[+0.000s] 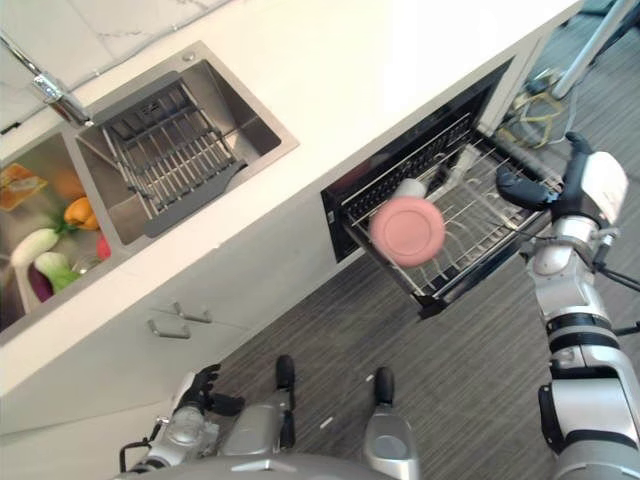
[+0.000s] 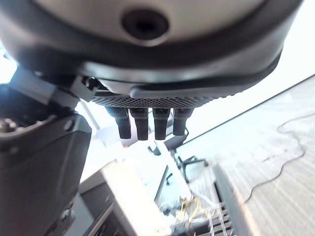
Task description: Place the dishes in the dishwasher.
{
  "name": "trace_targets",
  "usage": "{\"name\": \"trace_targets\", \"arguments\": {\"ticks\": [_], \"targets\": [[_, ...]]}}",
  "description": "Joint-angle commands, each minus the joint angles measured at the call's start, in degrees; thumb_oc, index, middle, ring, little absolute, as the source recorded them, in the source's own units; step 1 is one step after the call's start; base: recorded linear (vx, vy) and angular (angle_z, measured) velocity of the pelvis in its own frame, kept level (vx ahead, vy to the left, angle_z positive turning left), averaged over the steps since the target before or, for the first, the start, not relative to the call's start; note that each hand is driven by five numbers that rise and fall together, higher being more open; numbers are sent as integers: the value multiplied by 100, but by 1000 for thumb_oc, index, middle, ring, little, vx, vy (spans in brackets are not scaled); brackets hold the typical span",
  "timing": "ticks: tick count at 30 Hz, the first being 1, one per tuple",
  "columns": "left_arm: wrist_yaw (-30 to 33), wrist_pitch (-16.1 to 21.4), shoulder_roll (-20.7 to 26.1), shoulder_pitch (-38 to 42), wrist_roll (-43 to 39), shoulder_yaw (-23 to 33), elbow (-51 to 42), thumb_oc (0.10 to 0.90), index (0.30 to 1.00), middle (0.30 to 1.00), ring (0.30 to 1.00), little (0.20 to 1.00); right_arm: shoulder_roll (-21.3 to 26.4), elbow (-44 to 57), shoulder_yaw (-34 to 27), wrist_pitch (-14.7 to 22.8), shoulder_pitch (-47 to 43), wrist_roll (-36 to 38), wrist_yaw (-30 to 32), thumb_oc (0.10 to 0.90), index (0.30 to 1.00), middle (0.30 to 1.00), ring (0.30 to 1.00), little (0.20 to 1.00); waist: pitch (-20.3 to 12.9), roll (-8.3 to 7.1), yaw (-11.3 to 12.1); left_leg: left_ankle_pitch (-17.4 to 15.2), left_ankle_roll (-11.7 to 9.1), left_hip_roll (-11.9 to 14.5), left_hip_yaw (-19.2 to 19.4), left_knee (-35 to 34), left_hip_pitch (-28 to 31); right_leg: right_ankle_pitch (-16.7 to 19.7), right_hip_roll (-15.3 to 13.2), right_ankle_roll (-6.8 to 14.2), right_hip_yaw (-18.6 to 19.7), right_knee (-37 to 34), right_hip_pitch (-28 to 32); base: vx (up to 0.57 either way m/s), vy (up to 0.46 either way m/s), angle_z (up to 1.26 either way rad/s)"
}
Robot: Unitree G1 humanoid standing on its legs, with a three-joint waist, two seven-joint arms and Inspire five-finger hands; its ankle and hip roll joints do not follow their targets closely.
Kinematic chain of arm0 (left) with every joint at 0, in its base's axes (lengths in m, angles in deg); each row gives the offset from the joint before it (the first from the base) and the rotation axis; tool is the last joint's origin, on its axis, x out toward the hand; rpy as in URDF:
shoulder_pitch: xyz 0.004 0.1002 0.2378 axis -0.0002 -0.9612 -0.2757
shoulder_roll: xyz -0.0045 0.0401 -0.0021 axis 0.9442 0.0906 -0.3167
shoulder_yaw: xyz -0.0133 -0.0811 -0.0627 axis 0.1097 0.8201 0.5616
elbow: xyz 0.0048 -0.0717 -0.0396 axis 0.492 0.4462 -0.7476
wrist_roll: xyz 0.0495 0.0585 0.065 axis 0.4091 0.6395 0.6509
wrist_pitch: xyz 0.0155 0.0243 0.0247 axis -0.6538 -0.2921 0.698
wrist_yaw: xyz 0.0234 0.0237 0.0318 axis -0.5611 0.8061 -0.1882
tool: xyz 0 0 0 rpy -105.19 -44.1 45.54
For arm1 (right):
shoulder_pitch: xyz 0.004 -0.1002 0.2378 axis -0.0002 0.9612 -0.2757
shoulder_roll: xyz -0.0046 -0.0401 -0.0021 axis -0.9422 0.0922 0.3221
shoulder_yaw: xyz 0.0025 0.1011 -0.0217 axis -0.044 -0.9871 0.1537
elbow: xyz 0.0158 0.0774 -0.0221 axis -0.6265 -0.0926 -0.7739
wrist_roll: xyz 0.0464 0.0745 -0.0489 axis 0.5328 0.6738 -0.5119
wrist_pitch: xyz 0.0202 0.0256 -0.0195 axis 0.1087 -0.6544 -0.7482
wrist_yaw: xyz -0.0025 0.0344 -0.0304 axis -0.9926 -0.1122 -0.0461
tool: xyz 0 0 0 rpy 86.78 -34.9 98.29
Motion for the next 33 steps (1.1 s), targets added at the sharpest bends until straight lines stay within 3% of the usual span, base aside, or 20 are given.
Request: {"name": "trace_targets", "arguments": {"ticks": [1, 4, 6, 7, 8, 12, 13, 18, 26, 27, 30, 33], "targets": [[299, -21, 318, 15, -80, 66, 129, 800, 900, 900, 900, 900, 241, 104, -236, 271, 4, 808, 705, 800, 900, 900, 900, 900, -211, -88, 3, -652, -274, 312, 32, 130, 238, -453, -473, 464, 270, 480, -260, -47, 12, -22], [276, -29, 367, 57, -71, 29, 97, 800, 900, 900, 900, 900, 139, -325, -284, 255, 163, 1037, 528, 800, 900, 900, 900, 900, -144, -52, -23, -627, -275, 310, 62, 142, 213, -461, -458, 471, 338, 573, -372, -73, 23, -21], [202, -9, 384, 58, -30, -72, 68, 800, 900, 900, 900, 900, 96, -935, -191, 191, 39, 1261, 364, 800, 900, 900, 900, 900, -14, 109, -68, -598, -284, 303, 72, 165, 142, -443, -478, 477, 397, 678, -551, -116, 66, -24], [177, -14, 386, 45, -25, -95, 76, 800, 900, 900, 900, 900, 59, -1101, -172, 195, 14, 1346, 285, 516, 474, 474, 474, 474, 20, 171, -82, -589, -286, 290, 75, 172, 123, -438, -487, 481, 413, 696, -585, -81, 78, -13], [130, -18, 382, 33, -12, -139, 94, 800, 900, 900, 900, 900, 32, -1366, -144, 189, -28, 1438, 207, 400, 300, 300, 300, 300, 63, 259, -93, -578, -288, 268, 68, 177, 97, -430, -512, 484, 434, 709, -617, -28, 41, -18], [68, -21, 353, -13, 24, -187, 124, 800, 900, 900, 900, 900, 5, -1371, 23, 169, -142, 1305, 120, 400, 300, 300, 300, 300, 113, 411, -133, -552, -296, 229, 69, 165, 66, -410, -548, 494, 447, 724, -673, -19, 49, -15], [40, -5, 331, -59, 75, -241, 121, 800, 900, 900, 900, 900, -13, -1475, 197, 178, -269, 1209, -10, 400, 300, 300, 300, 300, 152, 559, -139, -529, -304, 184, 83, 143, 36, -385, -596, 511, 454, 734, -730, -25, 55, -15], [15, 54, 208, -123, 84, -406, 89, 800, 900, 900, 900, 900, -55, -1483, 828, 191, -922, 806, -158, 400, 300, 300, 300, 300, 134, 802, -33, -451, -326, 96, 40, 108, -64, -348, -712, 518, 354, 651, -694, -3, 11, -2], [76, 130, 97, -90, -66, -595, -82, 800, 900, 900, 900, 900, -50, -1669, 1602, 186, -2108, 548, -180, 400, 300, 300, 300, 300, -1, 843, 242, -390, -368, 20, -260, 104, -167, -427, -814, 486, -77, 654, -427, -13, -55, 31], [92, 145, 92, -67, -163, -624, -126, 800, 900, 900, 900, 900, -1, -1687, 1743, 168, -2391, 530, -182, 400, 300, 300, 300, 300, -46, 832, 380, -358, -385, -5, -416, 111, -218, -472, -846, 477, -266, 711, -344, -16, -58, 51], [114, 152, 94, 11, -179, -687, -127, 800, 900, 900, 900, 900, 101, -1774, 1866, 173, -2628, 548, -218, 400, 300, 300, 300, 300, -73, 839, 456, -327, -399, -40, -619, 123, -291, -549, -889, 464, -493, 797, -262, -21, -70, 51], [137, 201, 108, 130, -242, -793, -175, 800, 900, 900, 900, 900, 367, -2017, 2101, 154, -3127, 576, -266, 400, 300, 300, 300, 300, -152, 918, 683, -245, -418, -166, -954, 130, -432, -685, -1002, 434, -890, 954, -114, -24, -48, 80]]}}
